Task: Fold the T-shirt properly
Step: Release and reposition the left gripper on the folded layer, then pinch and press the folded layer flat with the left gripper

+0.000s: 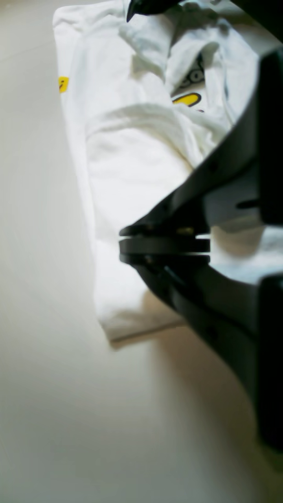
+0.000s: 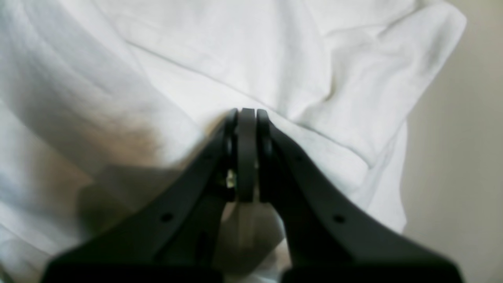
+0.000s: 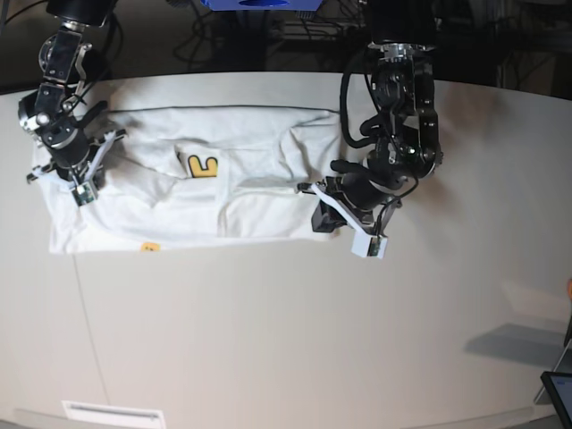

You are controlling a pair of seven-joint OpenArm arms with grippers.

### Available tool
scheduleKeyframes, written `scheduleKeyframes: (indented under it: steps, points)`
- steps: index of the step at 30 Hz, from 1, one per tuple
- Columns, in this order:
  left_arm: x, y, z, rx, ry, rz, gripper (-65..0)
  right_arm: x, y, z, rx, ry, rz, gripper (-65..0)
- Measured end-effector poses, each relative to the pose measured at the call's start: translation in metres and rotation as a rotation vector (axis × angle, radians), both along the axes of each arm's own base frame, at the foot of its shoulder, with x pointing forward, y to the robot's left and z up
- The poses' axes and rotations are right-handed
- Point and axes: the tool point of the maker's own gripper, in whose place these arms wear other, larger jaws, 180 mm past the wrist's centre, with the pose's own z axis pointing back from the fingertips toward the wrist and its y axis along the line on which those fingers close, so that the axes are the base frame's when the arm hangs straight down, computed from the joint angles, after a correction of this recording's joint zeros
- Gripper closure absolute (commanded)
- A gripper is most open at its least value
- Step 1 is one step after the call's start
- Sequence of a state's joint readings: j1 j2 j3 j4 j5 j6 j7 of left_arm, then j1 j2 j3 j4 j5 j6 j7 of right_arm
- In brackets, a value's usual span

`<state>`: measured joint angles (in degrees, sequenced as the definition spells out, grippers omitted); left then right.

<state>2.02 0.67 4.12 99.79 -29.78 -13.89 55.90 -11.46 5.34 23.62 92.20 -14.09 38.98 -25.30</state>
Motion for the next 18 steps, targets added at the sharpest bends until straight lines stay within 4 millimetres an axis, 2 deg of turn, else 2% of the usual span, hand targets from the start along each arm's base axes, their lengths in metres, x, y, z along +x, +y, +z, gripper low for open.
scheduleKeyframes:
  steps: [3, 7, 12, 18]
  points:
    - [0.0, -0.008, -0.012, -0.021, 0.036, -0.002, 0.0, 0.0, 0.0, 0.0, 0.0, 0.0, 0.0, -1.6]
    - [-0.014, -0.042, -0.03, -0.035, 0.098, -0.086, 0.0, 0.0, 0.0, 0.0, 0.0, 0.0, 0.0, -1.6]
    - [-0.021, -0.078, -0.023, -0.06, 0.086, -0.17, 0.0, 0.0, 0.0, 0.0, -0.001, 0.0, 0.0, -1.6]
    - [-0.029, -0.103, -0.02, -0.105, 0.098, -0.201, 0.0, 0.0, 0.0, 0.0, -0.001, 0.0, 0.001, -1.6]
